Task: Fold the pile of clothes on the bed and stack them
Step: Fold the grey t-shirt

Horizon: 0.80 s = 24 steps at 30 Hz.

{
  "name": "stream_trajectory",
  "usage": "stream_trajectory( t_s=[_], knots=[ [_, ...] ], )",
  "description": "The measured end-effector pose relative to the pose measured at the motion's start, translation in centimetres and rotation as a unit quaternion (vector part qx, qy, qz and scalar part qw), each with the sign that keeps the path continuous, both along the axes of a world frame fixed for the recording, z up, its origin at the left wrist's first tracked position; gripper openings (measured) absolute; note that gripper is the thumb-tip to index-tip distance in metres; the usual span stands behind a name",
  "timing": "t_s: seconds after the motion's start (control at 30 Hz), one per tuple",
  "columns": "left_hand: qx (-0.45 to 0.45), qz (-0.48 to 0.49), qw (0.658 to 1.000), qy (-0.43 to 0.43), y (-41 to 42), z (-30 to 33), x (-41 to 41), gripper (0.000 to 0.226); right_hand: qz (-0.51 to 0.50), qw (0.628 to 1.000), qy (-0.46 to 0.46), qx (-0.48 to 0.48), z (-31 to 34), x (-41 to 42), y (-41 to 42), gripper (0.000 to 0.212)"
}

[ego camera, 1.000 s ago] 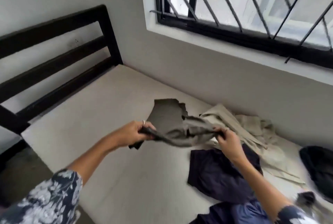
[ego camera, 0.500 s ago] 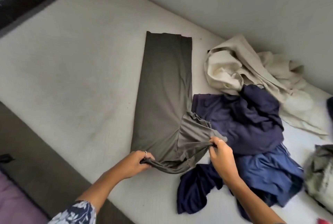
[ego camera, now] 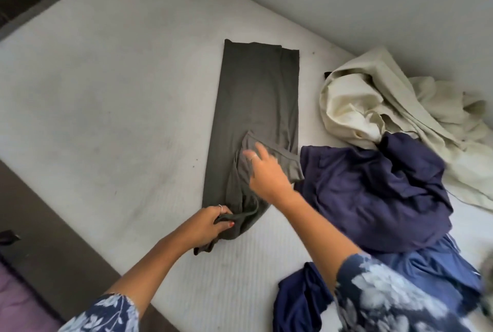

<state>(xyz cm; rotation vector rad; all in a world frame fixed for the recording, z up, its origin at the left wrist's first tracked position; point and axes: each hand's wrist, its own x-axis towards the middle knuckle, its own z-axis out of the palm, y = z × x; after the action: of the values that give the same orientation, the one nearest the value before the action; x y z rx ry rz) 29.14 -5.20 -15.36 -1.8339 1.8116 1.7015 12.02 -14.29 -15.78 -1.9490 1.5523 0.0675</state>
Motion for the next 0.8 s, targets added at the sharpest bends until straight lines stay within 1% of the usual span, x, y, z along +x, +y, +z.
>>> stream_trajectory(
  t_s=[0.07,0.13,0.17,0.2,0.23,0.27,0.33,0.37,0.4,0.43,0.47,0.53,0.57,0.6,0.67,0.7,0.77,0.8],
  knots=[
    [-0.032,0.013,0.999,-0.004,-0.3,0.0,0.0,0.010,0.011,0.997,-0.059,0.039,-1.0,-0.6,4.3,0.068],
    [-0.051,0.013,0.999,-0.008,-0.6,0.3,0.1,0.017,0.047,0.986,-0.113,0.111,-1.4,-1.5,8.7,0.083],
    [-0.053,0.005,0.999,-0.004,-0.9,0.6,0.0,0.019,0.060,0.981,-0.123,0.141,-1.3,-1.5,10.4,0.089],
    [-0.047,-0.008,0.999,0.005,-1.1,1.0,-0.1,0.017,0.056,0.978,-0.127,0.158,-1.4,-1.4,11.8,0.091],
    [-0.042,-0.030,0.999,0.009,-1.4,1.5,-0.5,0.012,0.037,0.979,-0.131,0.149,-1.5,-1.0,12.7,0.085],
    [-0.038,-0.057,0.998,0.006,-2.1,1.8,-0.7,0.007,-0.002,0.982,-0.141,0.122,-1.6,-0.4,12.9,0.071],
    [-0.035,-0.092,0.995,-0.001,-3.8,2.0,-1.0,0.008,-0.091,0.980,-0.161,0.076,-1.6,0.3,11.6,0.034],
    [-0.034,-0.099,0.994,-0.007,-4.7,2.2,-1.2,0.008,-0.112,0.978,-0.164,0.069,-1.3,0.3,10.5,0.024],
    [-0.038,-0.097,0.995,-0.006,-5.4,2.3,-1.5,0.009,-0.121,0.976,-0.160,0.080,-1.1,0.0,9.6,0.021],
    [-0.054,-0.108,0.993,-0.004,-8.5,1.5,-1.1,0.011,-0.136,0.973,-0.166,0.083,-1.7,0.3,7.0,0.022],
    [-0.071,-0.108,0.992,-0.002,-9.8,1.5,-1.3,0.014,-0.133,0.969,-0.183,0.097,-1.4,-0.3,5.7,0.022],
    [-0.120,-0.067,0.990,0.014,-13.1,2.2,-2.0,0.022,-0.137,0.962,-0.215,0.094,-0.7,-1.5,2.9,0.015],
    [-0.144,-0.035,0.989,0.024,-15.3,2.3,-2.2,0.030,-0.164,0.959,-0.220,0.077,-0.9,-1.8,1.0,0.012],
    [-0.152,0.005,0.988,0.026,-17.2,1.8,-2.3,0.042,-0.207,0.951,-0.222,0.055,-1.4,-2.2,-0.8,0.016],
    [-0.158,0.052,0.986,-0.028,-19.7,0.8,-2.1,0.060,-0.290,0.939,-0.183,-0.003,-1.7,-2.9,-3.6,0.036],
    [-0.168,0.059,0.982,-0.064,-19.9,0.3,-1.9,0.062,-0.321,0.933,-0.159,-0.021,-1.4,-3.2,-4.2,0.043],
    [-0.196,0.036,0.972,-0.125,-18.6,-0.9,-1.2,0.058,-0.350,0.927,-0.125,-0.042,-1.7,-3.3,-4.1,0.043],
    [-0.216,0.008,0.965,-0.147,-17.1,-1.7,-0.7,0.055,-0.330,0.936,-0.108,-0.063,-1.8,-2.9,-3.2,0.041]
  ],
)
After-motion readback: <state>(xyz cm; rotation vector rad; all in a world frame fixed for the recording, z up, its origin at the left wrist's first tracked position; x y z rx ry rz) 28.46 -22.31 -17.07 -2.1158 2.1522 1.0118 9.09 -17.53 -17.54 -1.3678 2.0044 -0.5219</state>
